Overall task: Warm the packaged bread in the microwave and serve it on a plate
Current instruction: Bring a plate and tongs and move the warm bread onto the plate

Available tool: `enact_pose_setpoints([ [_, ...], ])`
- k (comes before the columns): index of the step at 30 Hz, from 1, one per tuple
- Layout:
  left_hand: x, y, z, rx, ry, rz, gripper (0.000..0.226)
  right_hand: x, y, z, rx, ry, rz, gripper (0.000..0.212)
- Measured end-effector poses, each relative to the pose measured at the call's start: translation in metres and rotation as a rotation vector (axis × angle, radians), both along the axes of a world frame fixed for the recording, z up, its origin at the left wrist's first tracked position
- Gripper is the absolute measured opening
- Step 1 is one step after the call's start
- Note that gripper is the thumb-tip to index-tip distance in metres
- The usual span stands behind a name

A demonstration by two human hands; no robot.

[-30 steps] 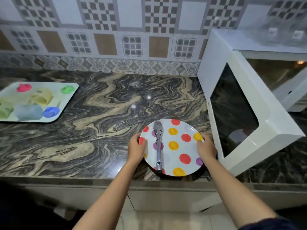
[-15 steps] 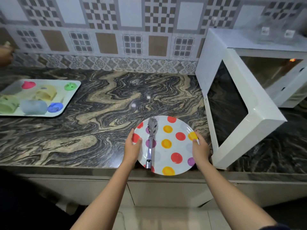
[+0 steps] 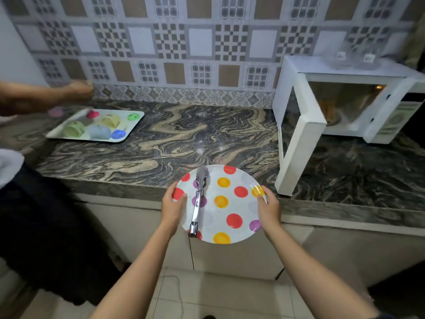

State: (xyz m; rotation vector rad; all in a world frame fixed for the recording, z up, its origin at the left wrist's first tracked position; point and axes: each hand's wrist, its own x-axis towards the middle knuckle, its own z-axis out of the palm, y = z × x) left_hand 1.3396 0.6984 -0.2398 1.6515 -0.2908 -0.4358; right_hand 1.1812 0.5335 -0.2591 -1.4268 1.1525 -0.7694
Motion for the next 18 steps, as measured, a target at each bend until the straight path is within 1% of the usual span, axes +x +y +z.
enact_pose_setpoints([
  [4, -0.052, 0.02, 0.003, -0.038, 0.03, -0.044, 0.049, -0.061, 0.029, 0.009, -0.04, 0.007, -0.072, 0.034],
  [8, -0.103, 0.017, 0.004, -0.088, 0.054, -0.107, 0.051, -0.125, 0.042, 0.011, -0.08, 0.034, -0.165, 0.036],
  [12, -0.154, 0.001, 0.002, -0.129, 0.094, -0.236, 0.049, -0.191, 0.046, 0.016, -0.093, 0.05, -0.27, 0.034],
  [18, -0.23, -0.05, 0.0, -0.15, 0.185, -0.381, 0.053, -0.279, 0.031, 0.023, -0.123, 0.045, -0.438, 0.031],
])
